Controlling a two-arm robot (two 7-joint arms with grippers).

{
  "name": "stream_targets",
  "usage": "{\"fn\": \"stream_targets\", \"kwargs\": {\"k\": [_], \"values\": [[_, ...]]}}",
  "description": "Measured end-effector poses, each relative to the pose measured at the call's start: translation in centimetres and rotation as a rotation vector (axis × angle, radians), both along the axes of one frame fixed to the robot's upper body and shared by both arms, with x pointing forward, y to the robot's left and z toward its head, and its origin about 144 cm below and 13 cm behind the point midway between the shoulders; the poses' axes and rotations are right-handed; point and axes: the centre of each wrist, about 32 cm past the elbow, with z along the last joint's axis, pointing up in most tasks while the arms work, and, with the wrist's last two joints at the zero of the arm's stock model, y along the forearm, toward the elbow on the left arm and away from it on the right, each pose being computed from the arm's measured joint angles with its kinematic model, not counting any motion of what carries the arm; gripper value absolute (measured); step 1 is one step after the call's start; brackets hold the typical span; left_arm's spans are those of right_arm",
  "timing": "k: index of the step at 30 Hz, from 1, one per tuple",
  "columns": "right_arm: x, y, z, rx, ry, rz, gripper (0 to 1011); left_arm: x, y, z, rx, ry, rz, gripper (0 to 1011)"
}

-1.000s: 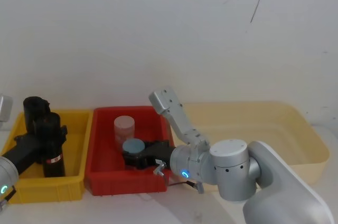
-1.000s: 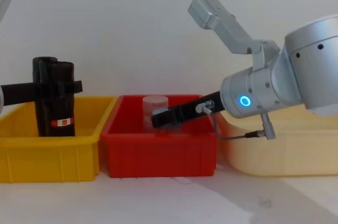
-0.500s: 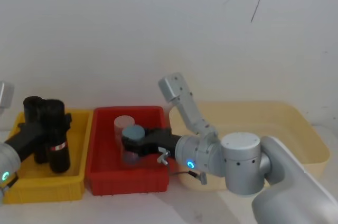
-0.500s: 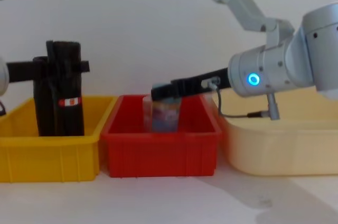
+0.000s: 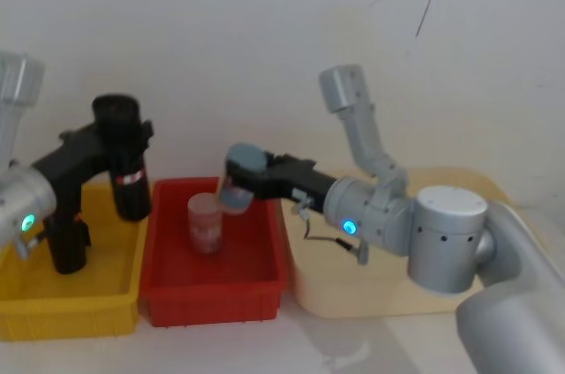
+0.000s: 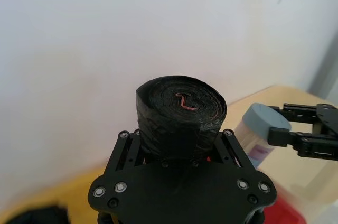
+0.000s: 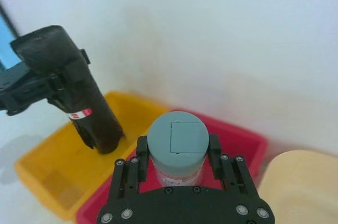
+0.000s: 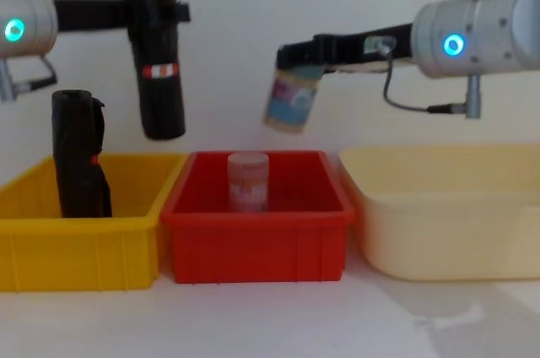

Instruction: Pick up the garbage bag with the one hand and transfer it to the other hand.

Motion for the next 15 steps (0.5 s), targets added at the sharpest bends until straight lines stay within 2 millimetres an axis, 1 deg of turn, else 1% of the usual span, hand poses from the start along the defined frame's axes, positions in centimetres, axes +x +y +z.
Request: {"fn": "stream_targets", "kwargs": {"k": [1,2,5,6,7,11,15], "values": [[0.0,-0.2,0.2,0.006,-0.005,-0.009,655,0.2,-0.1,0.4,0.003,-0.007,-0.009,452],[0.0,-0.4,0.3,0.010,-0.008,-0.016,655,0.7,-0.3,1.2,0.010,-0.021,-0.028,452],[0.0,-1.1,0.9,0.026,-0.028,-0.051,655,1.5,-0.5,2.5,0.029,-0.040,-0.061,452],[0.1,-1.3,1.0,0.029,-0.032,-0.059,655,1.5,-0.5,2.5,0.029,-0.040,-0.061,452],[0.1,-1.7,1.4,0.035,-0.041,-0.079,655,2.2,-0.5,3.4,0.045,-0.052,-0.083,452],[0.2,-2.7,1.9,0.042,-0.061,-0.128,655,3.2,0.0,4.5,0.060,-0.071,-0.110,452],[0.3,-3.8,2.5,0.041,-0.081,-0.193,655,4.4,0.8,5.0,0.055,-0.083,-0.135,452]]}}
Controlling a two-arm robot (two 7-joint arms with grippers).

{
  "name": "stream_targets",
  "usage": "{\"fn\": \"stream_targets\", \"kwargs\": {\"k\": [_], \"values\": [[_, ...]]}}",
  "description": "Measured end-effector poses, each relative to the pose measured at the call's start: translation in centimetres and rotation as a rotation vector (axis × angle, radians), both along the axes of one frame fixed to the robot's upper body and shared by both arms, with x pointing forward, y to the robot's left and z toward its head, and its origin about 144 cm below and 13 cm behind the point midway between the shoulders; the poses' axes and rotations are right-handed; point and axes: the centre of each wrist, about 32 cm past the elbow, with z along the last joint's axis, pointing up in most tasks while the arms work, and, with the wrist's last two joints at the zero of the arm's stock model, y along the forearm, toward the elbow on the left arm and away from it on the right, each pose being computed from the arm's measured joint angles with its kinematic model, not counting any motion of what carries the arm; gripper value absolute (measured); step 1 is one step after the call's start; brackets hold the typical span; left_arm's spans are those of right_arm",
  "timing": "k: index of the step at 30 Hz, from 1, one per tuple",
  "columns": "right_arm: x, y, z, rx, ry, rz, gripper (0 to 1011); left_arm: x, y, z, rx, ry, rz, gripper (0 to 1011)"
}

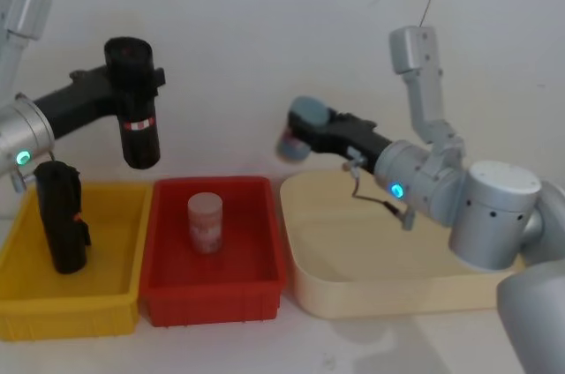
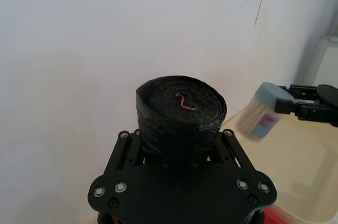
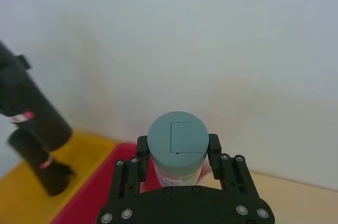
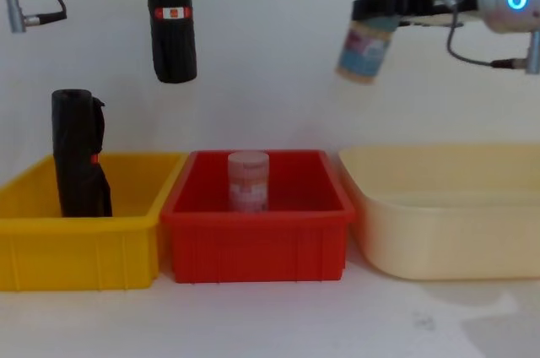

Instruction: Pick up the garbage bag with the one hand and transfer it to the other hand.

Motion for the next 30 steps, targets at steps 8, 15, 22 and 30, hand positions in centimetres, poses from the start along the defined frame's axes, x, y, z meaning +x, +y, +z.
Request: {"fn": "stream_targets", "kwargs": {"k": [8,15,22,30], "values": [[0.2,-1.4,0.8,-0.040,-0.028,-0.111,655,3.2,1.3,0.5,-0.051,-0.016,-0.077,452],[-0.2,-2.5,1.6,-0.109,-0.040,-0.182,655,6.8,1.0,0.1,-0.123,-0.008,-0.182,452],[-1.1,-3.5,1.8,-0.175,-0.025,-0.211,655,8.4,0.4,-0.1,-0.159,-0.006,-0.254,452],[-2.4,-4.4,1.7,-0.233,0.019,-0.188,655,9.1,0.3,0.1,-0.173,-0.010,-0.285,452]]}}
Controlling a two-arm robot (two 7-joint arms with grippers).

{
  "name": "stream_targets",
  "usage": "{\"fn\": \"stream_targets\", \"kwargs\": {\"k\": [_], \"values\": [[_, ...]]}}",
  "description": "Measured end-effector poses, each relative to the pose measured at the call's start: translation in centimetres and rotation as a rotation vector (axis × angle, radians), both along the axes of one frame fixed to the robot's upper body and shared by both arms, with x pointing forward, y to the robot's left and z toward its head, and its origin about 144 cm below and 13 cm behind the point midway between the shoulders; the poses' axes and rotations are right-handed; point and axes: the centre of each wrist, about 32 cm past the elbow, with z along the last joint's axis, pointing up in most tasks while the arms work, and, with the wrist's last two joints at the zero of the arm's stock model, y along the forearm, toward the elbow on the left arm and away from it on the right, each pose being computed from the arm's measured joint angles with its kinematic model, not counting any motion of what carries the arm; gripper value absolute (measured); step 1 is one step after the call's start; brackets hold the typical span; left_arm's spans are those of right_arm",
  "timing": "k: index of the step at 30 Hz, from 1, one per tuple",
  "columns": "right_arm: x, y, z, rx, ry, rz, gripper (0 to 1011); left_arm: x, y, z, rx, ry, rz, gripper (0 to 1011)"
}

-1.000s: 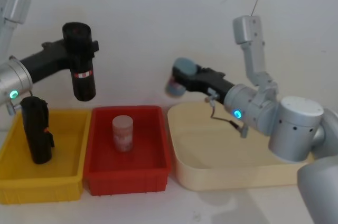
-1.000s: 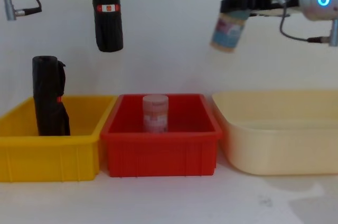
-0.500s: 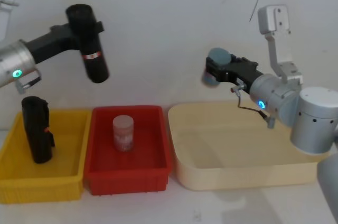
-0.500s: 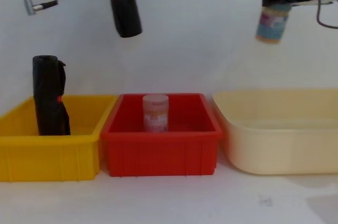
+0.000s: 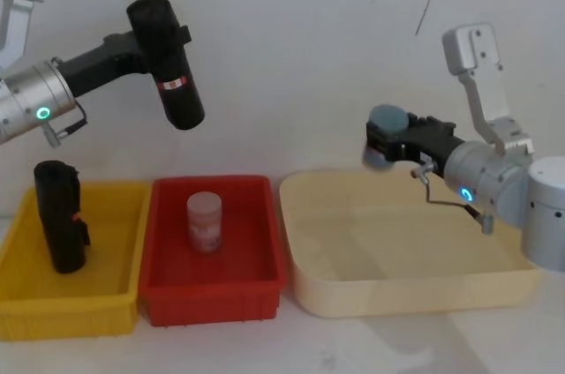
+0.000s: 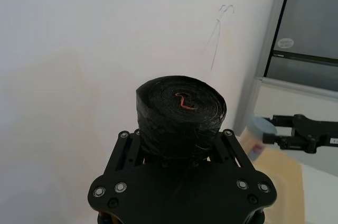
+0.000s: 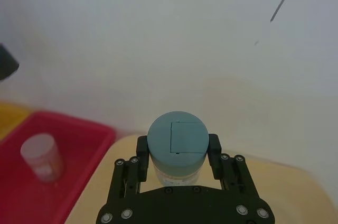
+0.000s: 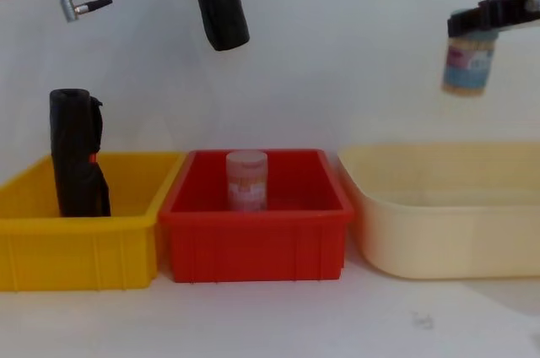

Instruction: Pick up the garbage bag with the one hand and transfer it to the other hand.

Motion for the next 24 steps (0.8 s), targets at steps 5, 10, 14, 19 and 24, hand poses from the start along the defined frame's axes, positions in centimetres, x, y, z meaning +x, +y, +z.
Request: {"fn": "stream_targets", "kwargs": {"k": [5,10,14,19,24], "values": [[-0.5,-0.2,-0.4,-0.019,0.046,0.031,655,0.1,0.0,0.1,-0.004,-0.003,-0.007,452],[-0.8,-0.2,-0.8,-0.029,0.077,0.053,659,0.2,0.1,0.2,-0.005,-0.005,-0.011,452],[-1.0,-0.2,-1.0,-0.034,0.096,0.067,761,0.3,0.1,0.3,-0.006,-0.008,-0.015,452],[-1.2,-0.2,-1.2,-0.038,0.113,0.079,901,0.3,0.2,0.3,-0.007,-0.009,-0.015,452],[-1.3,-0.2,-1.4,-0.041,0.124,0.087,1001,0.3,0.2,0.4,-0.007,-0.011,-0.017,452]]}}
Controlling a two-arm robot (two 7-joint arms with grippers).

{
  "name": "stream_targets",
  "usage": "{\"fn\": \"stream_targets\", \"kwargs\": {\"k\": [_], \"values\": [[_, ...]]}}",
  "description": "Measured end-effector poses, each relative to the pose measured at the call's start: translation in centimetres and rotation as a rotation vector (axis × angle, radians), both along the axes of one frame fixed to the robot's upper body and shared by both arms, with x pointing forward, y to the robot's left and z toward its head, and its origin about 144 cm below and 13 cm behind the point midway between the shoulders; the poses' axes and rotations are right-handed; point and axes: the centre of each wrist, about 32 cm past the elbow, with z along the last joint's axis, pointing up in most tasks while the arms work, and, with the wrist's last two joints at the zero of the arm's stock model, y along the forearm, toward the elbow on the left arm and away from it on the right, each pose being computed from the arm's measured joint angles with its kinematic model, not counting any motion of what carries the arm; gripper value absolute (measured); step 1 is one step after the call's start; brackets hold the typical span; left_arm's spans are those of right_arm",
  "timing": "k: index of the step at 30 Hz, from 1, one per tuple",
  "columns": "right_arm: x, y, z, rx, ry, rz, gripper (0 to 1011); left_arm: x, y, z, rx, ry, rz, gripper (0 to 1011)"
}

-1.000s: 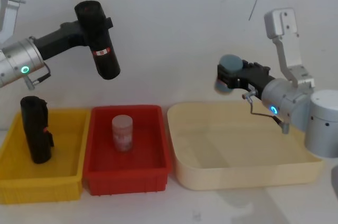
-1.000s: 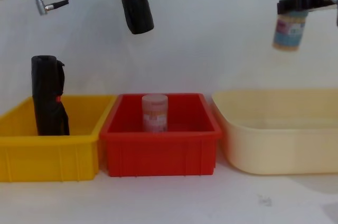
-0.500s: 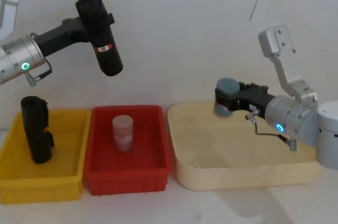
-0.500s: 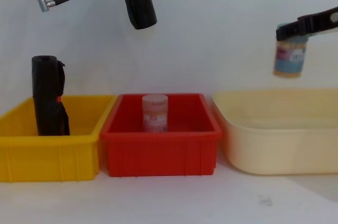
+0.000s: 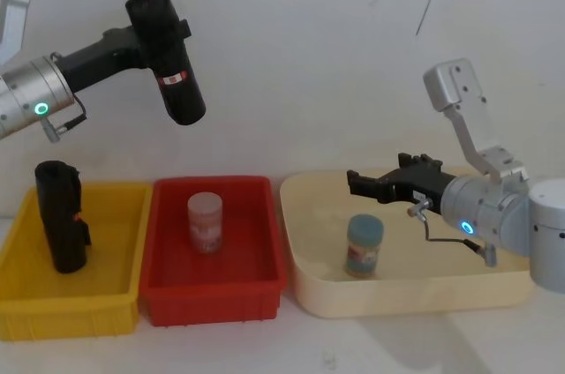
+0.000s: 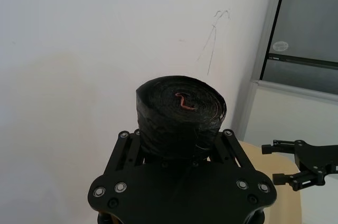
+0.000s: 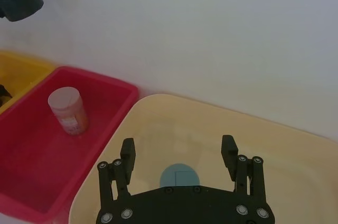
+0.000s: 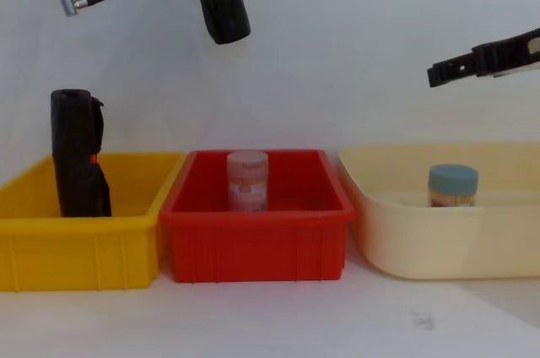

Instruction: Pick up the garbage bag with the one hand and transfer it to the other hand.

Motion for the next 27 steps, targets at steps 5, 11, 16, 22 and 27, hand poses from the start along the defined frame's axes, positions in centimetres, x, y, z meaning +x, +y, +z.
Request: {"fn": "stream_targets", "kwargs": {"k": [5,11,16,22,27], "values": [[0.0,0.1,0.0,0.000,0.000,0.009,1000,0.0,0.0,0.0,0.000,-0.001,-0.001,452],[-0.1,0.5,0.2,0.008,-0.025,0.040,999,0.0,0.0,0.1,-0.001,-0.002,-0.002,452],[0.0,1.2,0.7,0.026,-0.068,0.090,1000,0.0,0.0,0.1,-0.001,-0.002,-0.002,452],[0.4,2.8,1.3,0.059,-0.136,0.164,1000,0.0,0.0,0.1,-0.001,-0.002,-0.002,452],[1.1,4.2,1.8,0.093,-0.188,0.234,999,0.0,0.0,0.1,0.000,-0.002,-0.002,452]]}}
